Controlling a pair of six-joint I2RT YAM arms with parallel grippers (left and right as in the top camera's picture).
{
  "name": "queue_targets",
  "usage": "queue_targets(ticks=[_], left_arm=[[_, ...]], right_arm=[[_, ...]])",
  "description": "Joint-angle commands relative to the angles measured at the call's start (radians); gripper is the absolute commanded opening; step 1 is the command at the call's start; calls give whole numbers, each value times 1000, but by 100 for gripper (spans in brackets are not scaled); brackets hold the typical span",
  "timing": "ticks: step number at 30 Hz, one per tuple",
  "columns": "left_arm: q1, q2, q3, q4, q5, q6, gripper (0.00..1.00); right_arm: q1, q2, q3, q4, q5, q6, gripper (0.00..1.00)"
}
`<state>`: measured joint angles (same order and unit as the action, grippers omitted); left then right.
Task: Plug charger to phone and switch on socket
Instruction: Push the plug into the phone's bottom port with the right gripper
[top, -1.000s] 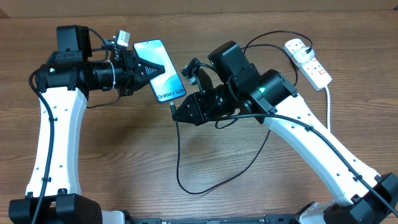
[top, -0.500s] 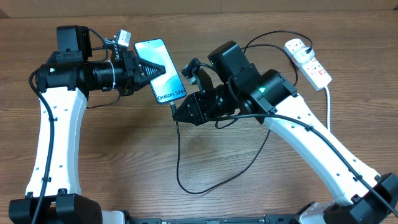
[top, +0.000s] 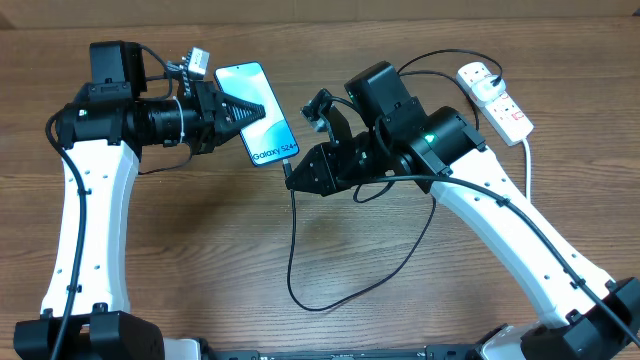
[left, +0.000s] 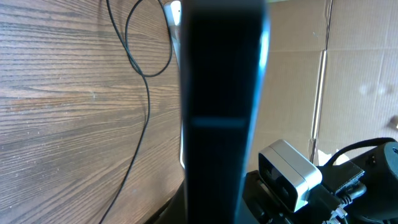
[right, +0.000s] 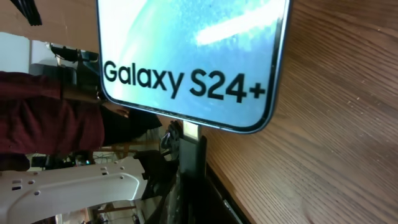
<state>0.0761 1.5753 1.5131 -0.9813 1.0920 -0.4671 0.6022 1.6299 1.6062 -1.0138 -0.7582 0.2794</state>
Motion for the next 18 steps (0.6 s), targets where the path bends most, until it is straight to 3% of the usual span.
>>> queue_targets(ticks=[1, 18], left_arm=[[-3, 2, 7, -2, 54, 26, 4], [-3, 2, 7, -2, 63, 26, 4]], right_arm=[[0, -13, 30, 13, -40, -18, 4], [14, -12, 30, 13, -43, -18, 4]])
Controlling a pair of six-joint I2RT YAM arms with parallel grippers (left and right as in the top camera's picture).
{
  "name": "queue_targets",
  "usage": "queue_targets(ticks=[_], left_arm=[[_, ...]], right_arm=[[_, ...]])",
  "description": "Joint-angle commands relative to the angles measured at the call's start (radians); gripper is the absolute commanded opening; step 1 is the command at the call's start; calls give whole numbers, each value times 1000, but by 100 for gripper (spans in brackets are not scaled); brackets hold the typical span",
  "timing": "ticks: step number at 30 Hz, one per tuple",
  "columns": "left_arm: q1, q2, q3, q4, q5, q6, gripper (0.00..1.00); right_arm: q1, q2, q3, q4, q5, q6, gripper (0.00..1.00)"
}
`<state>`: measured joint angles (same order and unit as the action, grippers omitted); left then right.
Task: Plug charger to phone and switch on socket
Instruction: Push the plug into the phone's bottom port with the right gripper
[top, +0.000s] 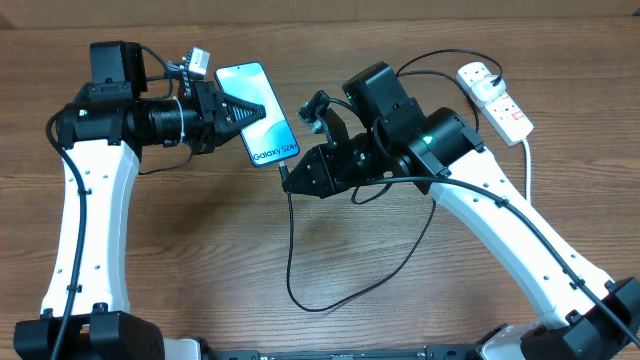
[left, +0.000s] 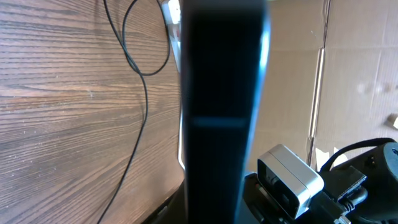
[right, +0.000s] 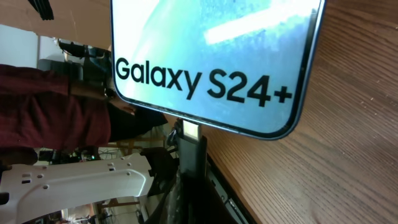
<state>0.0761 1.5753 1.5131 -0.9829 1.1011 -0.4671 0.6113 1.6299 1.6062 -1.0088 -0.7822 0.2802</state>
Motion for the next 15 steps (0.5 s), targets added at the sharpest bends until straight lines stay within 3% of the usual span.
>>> queue_targets(ticks=[1, 15], left_arm=[[-3, 2, 7, 0, 56, 26, 4], [-5, 2, 7, -1, 71, 27, 4]], right_arm=[[5, -12, 30, 8, -19, -19, 4], [5, -12, 30, 23, -20, -14, 4]])
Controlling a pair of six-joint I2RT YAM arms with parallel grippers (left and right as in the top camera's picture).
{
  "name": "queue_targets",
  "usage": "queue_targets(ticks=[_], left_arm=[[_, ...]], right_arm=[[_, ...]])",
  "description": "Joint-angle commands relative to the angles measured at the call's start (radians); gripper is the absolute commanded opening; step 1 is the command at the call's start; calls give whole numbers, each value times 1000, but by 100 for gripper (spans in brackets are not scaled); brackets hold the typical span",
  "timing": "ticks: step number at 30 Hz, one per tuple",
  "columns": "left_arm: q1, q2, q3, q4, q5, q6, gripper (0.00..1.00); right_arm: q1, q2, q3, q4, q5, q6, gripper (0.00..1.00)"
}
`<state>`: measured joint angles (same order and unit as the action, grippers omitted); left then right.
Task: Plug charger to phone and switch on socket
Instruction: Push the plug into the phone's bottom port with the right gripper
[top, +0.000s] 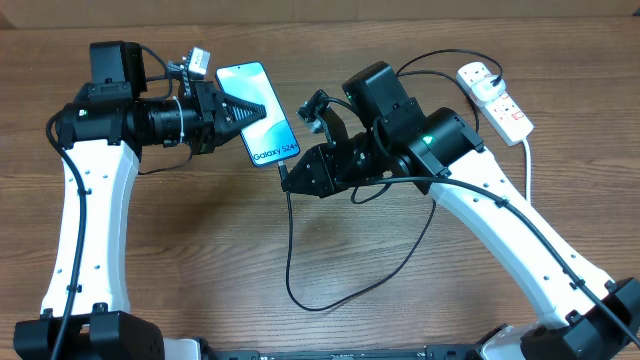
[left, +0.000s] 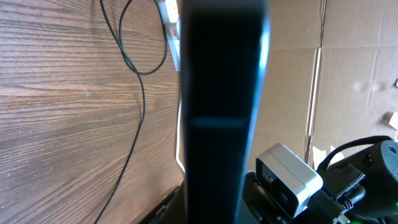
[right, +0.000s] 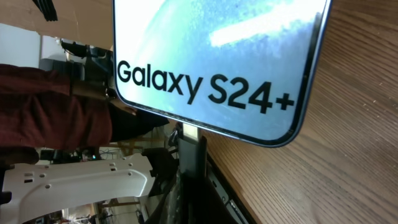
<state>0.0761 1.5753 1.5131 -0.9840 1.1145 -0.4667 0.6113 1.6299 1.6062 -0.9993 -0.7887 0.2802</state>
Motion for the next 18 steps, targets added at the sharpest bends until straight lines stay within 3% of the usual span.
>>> queue_targets(ticks=[1, 12, 18], left_arm=[[-5, 2, 7, 0, 58, 26, 4], [-5, 2, 7, -18, 70, 59, 4], [-5, 2, 7, -109, 90, 160, 4]], right_arm=[[5, -12, 30, 18, -13, -11, 4], [5, -3, 30, 25, -13, 4, 4], [0, 0, 30, 49, -13, 3, 4]])
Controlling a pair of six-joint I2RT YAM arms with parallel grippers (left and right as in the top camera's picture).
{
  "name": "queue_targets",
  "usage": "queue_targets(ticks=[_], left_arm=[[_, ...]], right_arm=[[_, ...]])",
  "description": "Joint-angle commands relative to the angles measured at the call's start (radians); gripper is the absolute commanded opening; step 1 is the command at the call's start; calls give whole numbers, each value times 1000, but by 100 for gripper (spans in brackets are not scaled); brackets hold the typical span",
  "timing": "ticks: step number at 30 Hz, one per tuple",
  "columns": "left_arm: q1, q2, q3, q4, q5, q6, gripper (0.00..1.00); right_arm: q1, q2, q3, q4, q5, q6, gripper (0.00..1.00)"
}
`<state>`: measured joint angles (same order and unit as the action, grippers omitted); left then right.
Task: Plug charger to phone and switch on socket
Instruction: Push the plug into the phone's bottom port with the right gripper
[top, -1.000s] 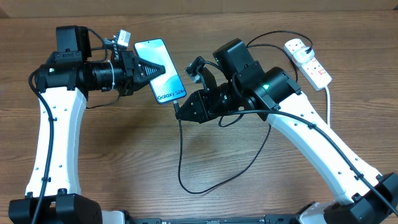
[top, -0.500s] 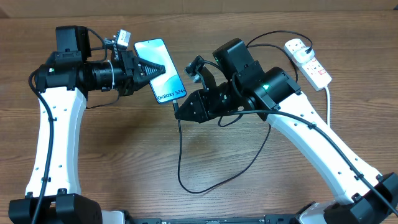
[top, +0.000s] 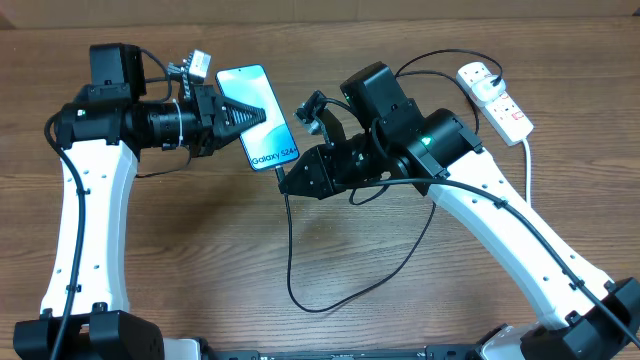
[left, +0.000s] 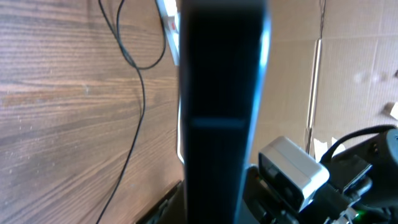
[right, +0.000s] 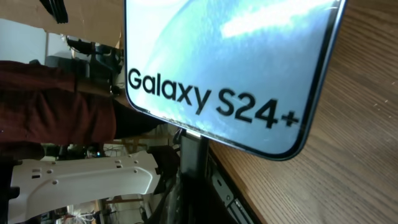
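The phone, its lit screen reading "Galaxy S24+", is held off the table with my left gripper shut on its upper part. In the left wrist view the phone shows edge-on as a dark bar. My right gripper is shut on the black charger plug, which stands straight against the bottom edge of the phone; no silver tip shows between them. The white socket strip lies at the far right.
The black charger cable hangs from the plug, loops over the wooden table and runs back under my right arm to the strip. Cardboard walls stand behind the table.
In the right wrist view the phone has come closer and shifted right. The plug's silver tip, still showing before, is now hidden at the phone's bottom edge. Both grips are unchanged.
At first my left gripper held the phone up and my right held the plug just under its bottom edge, with the silver tip bare. At each later moment the plug stood closer and less tip showed. Now none shows.
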<state>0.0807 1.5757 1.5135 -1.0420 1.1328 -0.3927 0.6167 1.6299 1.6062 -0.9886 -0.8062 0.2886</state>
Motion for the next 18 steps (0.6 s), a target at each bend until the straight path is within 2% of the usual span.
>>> queue_targets(ticks=[1, 5, 18], left_arm=[[-9, 1, 7, -62, 71, 100, 4], [-9, 1, 7, -109, 69, 135, 4], [-10, 1, 7, -136, 124, 132, 4]], right_arm=[[-5, 0, 30, 43, 5, -5, 4], [-5, 0, 30, 62, 5, -5, 4], [-1, 16, 30, 114, 6, 0, 4]])
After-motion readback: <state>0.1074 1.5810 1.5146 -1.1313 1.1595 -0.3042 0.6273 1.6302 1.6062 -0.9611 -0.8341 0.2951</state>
